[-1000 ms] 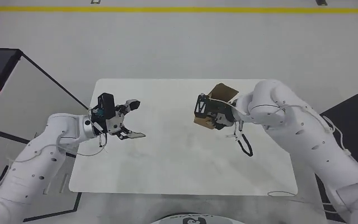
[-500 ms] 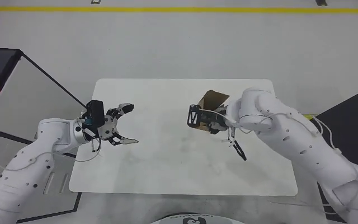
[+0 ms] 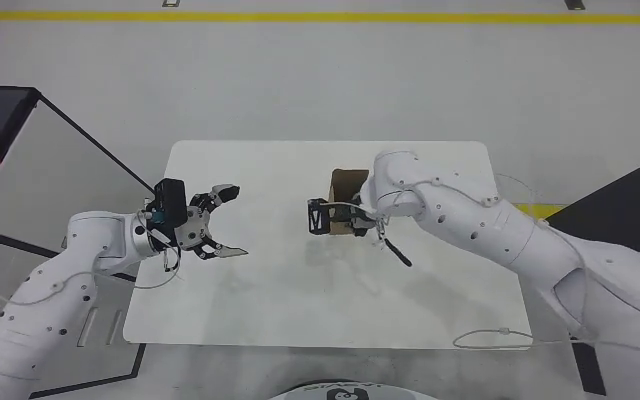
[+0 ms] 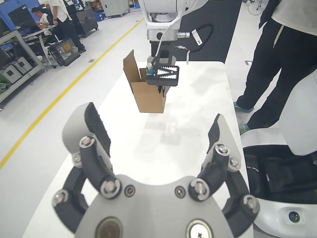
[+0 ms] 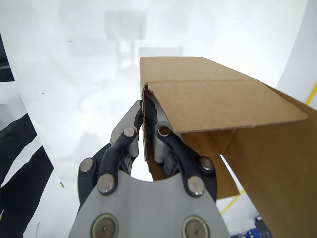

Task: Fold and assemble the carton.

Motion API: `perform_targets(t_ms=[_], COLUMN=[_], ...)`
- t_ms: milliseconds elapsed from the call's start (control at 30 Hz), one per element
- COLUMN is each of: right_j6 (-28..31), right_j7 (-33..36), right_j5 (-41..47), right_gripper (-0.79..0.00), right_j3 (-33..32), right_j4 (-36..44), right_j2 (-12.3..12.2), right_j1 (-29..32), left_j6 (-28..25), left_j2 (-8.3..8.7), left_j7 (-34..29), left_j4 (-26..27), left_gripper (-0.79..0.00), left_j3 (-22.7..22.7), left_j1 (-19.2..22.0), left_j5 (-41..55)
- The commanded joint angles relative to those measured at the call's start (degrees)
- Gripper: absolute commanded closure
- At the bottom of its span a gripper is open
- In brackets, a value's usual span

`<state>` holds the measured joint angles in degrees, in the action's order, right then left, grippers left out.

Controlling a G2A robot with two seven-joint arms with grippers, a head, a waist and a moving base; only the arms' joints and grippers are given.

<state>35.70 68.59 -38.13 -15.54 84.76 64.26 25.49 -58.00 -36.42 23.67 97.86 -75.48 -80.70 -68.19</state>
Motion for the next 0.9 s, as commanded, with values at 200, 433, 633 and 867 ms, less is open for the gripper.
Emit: perform_targets(t_ms=[200, 433, 633, 867], right_j6=[-0.06, -1.22, -1.52, -0.57], right_j7=[0.05, -3.27, -6.73, -8.43], right_j5=[-0.06, -6.83, -12.70, -15.43], right_gripper=[0.000, 0.000, 0.000, 0.000], right_j3=[-0.13, 1.26, 2.40, 2.32], right_j4=[0.24, -0.63, -2.05, -3.49], right_j2=[-0.09, 0.33, 1.21, 2.06], right_j1=[0.06, 2.71, 4.74, 5.65], left_j6=[0.00, 0.00, 0.00, 0.00], left_j2=[0.00, 0.00, 0.00, 0.00], left_j7=[0.00, 0.00, 0.00, 0.00], left_j4=[0.00, 0.00, 0.00, 0.00], left_gripper=[-0.785, -0.785, -0.785, -0.785], left_j3=[0.00, 0.00, 0.00, 0.00], left_j1=[0.00, 0.00, 0.00, 0.00], left_j5=[0.00, 0.00, 0.00, 0.00])
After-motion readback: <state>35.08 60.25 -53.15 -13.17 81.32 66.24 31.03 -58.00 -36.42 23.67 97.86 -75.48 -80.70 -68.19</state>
